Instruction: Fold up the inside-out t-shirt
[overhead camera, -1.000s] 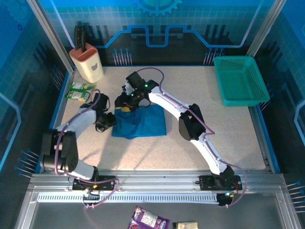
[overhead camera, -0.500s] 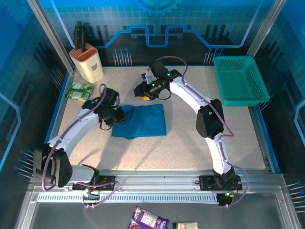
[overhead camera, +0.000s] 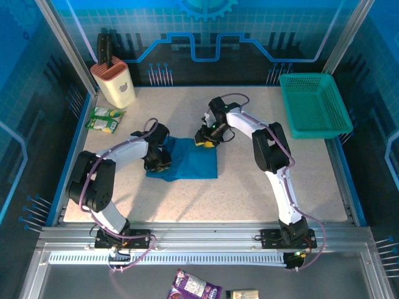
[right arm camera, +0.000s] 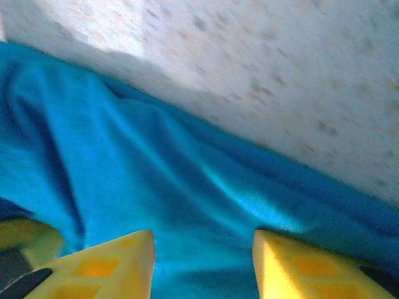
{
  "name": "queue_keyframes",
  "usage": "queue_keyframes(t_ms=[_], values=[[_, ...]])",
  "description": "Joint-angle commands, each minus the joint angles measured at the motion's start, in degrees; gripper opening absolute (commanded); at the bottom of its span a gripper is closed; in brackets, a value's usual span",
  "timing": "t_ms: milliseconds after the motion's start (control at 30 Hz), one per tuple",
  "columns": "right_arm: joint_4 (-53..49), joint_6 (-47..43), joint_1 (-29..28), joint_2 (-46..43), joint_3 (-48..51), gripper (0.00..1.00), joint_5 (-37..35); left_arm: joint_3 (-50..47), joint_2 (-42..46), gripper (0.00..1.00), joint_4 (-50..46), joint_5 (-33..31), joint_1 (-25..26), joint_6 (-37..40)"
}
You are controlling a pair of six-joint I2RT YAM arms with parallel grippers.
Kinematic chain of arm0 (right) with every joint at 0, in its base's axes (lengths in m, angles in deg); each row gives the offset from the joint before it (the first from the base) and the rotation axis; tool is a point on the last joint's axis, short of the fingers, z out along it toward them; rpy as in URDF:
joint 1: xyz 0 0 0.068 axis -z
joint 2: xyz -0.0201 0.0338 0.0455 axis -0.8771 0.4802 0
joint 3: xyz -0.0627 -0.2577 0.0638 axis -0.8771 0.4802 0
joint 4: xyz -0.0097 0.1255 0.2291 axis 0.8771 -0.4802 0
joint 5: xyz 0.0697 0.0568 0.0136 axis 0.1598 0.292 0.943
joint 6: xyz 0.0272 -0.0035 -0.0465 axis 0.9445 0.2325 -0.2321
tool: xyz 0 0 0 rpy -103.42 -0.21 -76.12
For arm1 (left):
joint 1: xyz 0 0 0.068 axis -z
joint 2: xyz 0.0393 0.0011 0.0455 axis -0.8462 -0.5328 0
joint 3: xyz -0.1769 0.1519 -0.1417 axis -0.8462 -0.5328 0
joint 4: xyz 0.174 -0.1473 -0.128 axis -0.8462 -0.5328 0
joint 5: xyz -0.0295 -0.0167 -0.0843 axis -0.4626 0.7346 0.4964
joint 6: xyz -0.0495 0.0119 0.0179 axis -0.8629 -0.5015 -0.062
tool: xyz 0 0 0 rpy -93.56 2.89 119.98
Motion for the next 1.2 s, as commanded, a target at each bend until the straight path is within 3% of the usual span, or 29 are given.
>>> queue_keyframes(t_ms=[0, 200, 400, 633, 800, 900, 1167], values=[[-1.1, -1.5, 0.5, -5.9, 8.5, 0.46, -3.6, 0.8, -0.7, 0.17, 0.8, -0.8, -3.0, 3.5], [6.8, 3.8, -1.6, -18.2, 30.2, 0.46, -4.6, 5.6, -6.8, 0.16, 0.8, -0.8, -5.0, 7.1], [14.8, 13.8, -9.8, -29.5, 48.1, 0.46, -4.5, 10.3, -11.0, 0.16, 3.6, 3.1, -4.3, 10.4], [24.2, 23.6, -19.4, -35.7, 53.4, 0.46, 0.3, 18.8, -16.3, 0.17, 2.0, 8.2, 1.1, 17.1], [22.4, 20.7, -13.3, -42.1, 51.2, 0.46, -1.8, 19.1, -11.3, 0.18, 3.0, 9.6, 1.7, 16.4], [21.1, 17.4, -7.3, -42.2, 49.1, 0.45, -2.8, 18.5, -5.7, 0.21, 1.3, 6.8, 1.1, 15.2], [13.6, 5.7, 0.6, -27.1, 32.2, 0.43, -5.1, 13.3, -0.5, 0.24, -6.8, -0.6, -0.5, 11.7]])
